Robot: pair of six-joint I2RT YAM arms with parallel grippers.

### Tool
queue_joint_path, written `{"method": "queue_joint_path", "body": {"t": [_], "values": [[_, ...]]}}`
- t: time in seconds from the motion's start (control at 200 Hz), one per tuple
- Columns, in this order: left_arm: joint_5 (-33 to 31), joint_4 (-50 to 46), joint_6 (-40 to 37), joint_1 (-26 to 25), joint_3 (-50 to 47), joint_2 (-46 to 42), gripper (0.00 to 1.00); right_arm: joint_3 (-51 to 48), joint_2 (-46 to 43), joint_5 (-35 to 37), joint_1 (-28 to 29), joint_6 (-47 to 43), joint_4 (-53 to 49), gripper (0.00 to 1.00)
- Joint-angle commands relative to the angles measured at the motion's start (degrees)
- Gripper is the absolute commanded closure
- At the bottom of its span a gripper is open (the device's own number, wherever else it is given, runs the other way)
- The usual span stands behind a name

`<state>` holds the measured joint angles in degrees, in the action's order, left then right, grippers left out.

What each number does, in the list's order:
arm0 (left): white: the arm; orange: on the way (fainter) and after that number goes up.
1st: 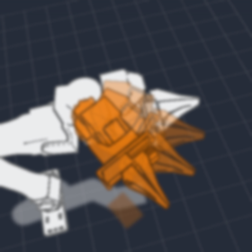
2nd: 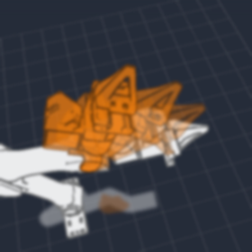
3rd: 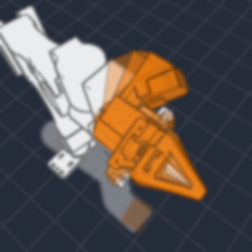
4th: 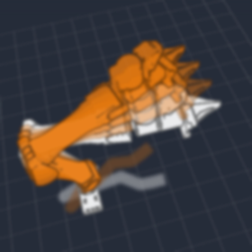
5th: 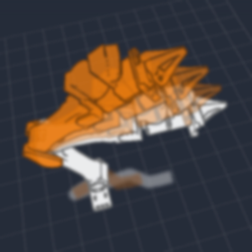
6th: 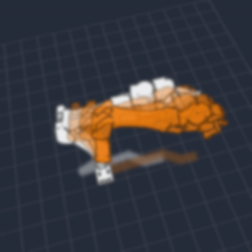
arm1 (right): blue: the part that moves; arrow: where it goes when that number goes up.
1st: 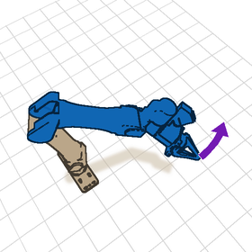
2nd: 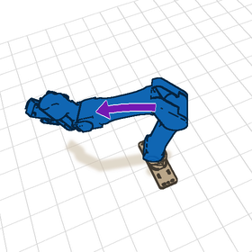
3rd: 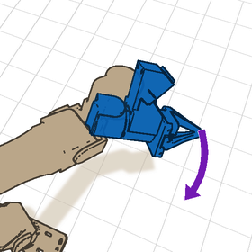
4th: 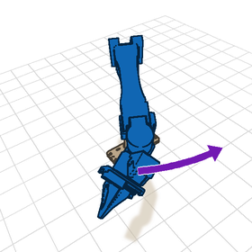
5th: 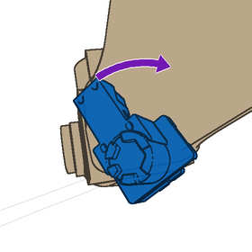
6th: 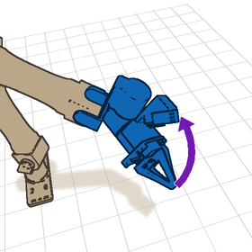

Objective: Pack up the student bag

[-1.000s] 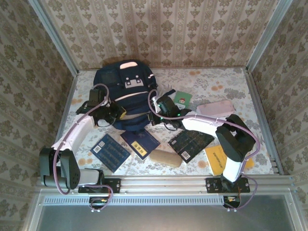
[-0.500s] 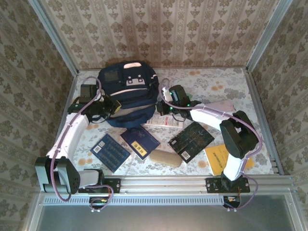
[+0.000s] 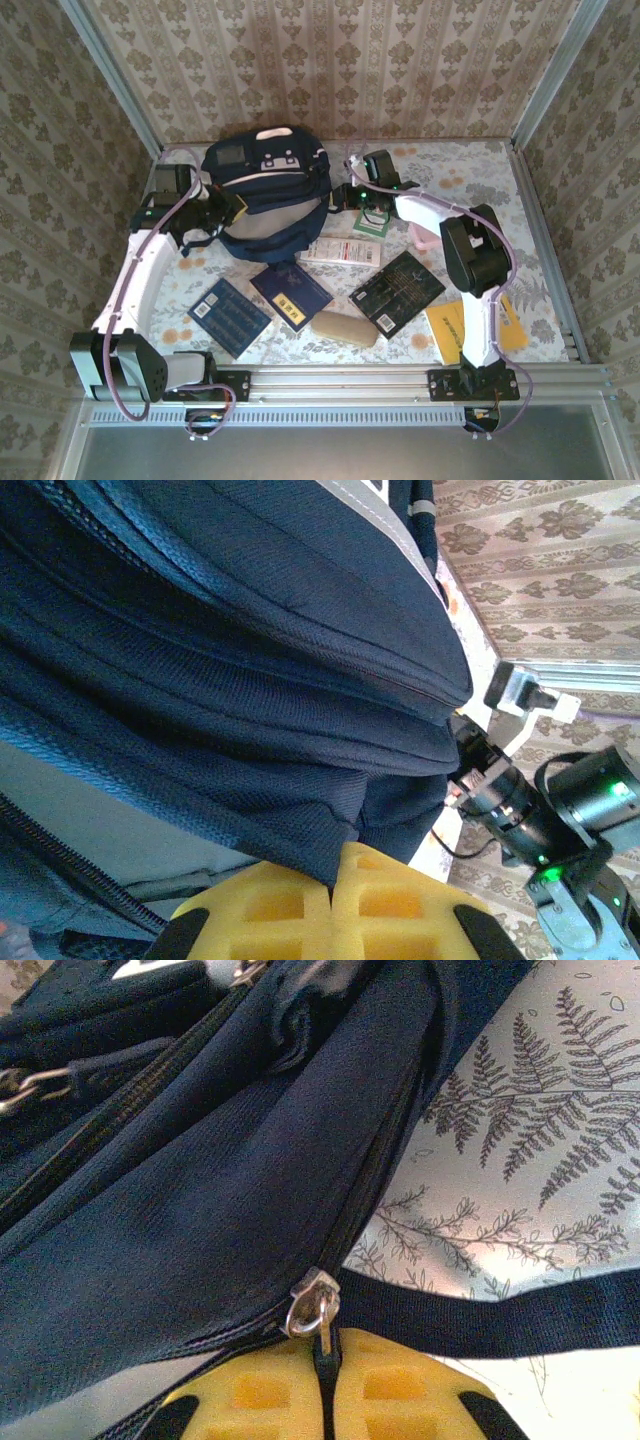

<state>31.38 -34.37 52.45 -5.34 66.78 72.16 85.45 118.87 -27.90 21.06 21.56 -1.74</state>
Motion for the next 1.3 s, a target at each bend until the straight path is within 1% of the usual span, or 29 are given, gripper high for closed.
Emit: {"method": "queue_joint_path", "body": {"t": [0.0,0.045,0.15,0.22,0.36,0.45,0.525,0.58,0.635,0.695,0.775,0.9,0.985,1.05,1.105,1.17,1.295], "values": [[1.9,0.4,-1.5,0.0,4.4,-1.2,1.0,5.8,3.6,2.1,-3.4,3.6,-1.9,0.89],[2.1,0.4,-1.6,-0.1,4.9,-1.0,1.0,7.7,4.8,2.2,-3.4,3.6,-2.7,0.84],[2.7,0.2,-1.8,-0.4,5.6,-0.9,1.0,11.5,7.1,3.7,-3.6,4.3,-4.5,0.83],[3.3,0.4,-1.4,-0.5,5.9,-0.8,1.0,13.8,8.8,4.9,-4.3,6.6,-4.8,0.83],[3.6,0.6,-1.0,-0.6,6.2,-0.7,1.0,17.8,11.9,4.6,-5.7,12.4,-2.7,0.81],[4.0,0.8,-0.7,-0.7,6.4,-0.2,1.0,22.4,14.6,3.7,-5.9,14.4,-3.7,0.74],[4.1,1.7,-0.2,-0.9,6.4,0.1,1.0,27.7,17.9,1.8,-5.7,15.9,-6.0,0.72],[3.7,2.5,0.1,-1.1,6.1,0.6,1.0,30.7,19.7,1.0,-5.3,16.3,-7.3,0.67],[3.3,4.0,0.9,-1.1,5.4,1.2,1.0,31.8,19.9,1.5,-4.9,16.1,-8.2,0.62],[3.2,6.2,2.6,-1.1,4.3,2.0,1.0,31.3,18.8,2.3,-4.7,15.0,-9.4,0.59],[2.6,9.3,5.3,-1.1,2.8,2.7,1.0,25.9,13.4,5.8,-4.6,13.2,-10.0,0.58],[0.6,12.2,7.4,-1.7,1.7,3.5,1.0,10.2,0.5,9.5,-4.2,11.0,-4.7,0.59],[-0.5,15.1,10.0,-1.8,0.4,3.4,1.0,0.3,-7.6,10.4,-3.8,10.9,-2.3,0.61],[-1.2,17.1,11.7,-2.0,-0.7,3.2,1.0,-6.3,-12.3,8.2,-2.8,12.1,-0.1,0.64],[-1.9,17.8,12.1,-2.6,-0.8,3.1,1.0,-10.5,-15.1,5.7,-0.9,12.7,1.0,0.67],[-2.6,17.1,10.7,-4.0,0.2,3.4,1.0,-13.8,-17.0,4.5,2.7,12.4,1.6,0.7],[-3.5,14.0,6.4,-7.2,2.7,5.0,1.0,-15.2,-17.2,2.4,9.6,13.0,2.2,0.73]]}}
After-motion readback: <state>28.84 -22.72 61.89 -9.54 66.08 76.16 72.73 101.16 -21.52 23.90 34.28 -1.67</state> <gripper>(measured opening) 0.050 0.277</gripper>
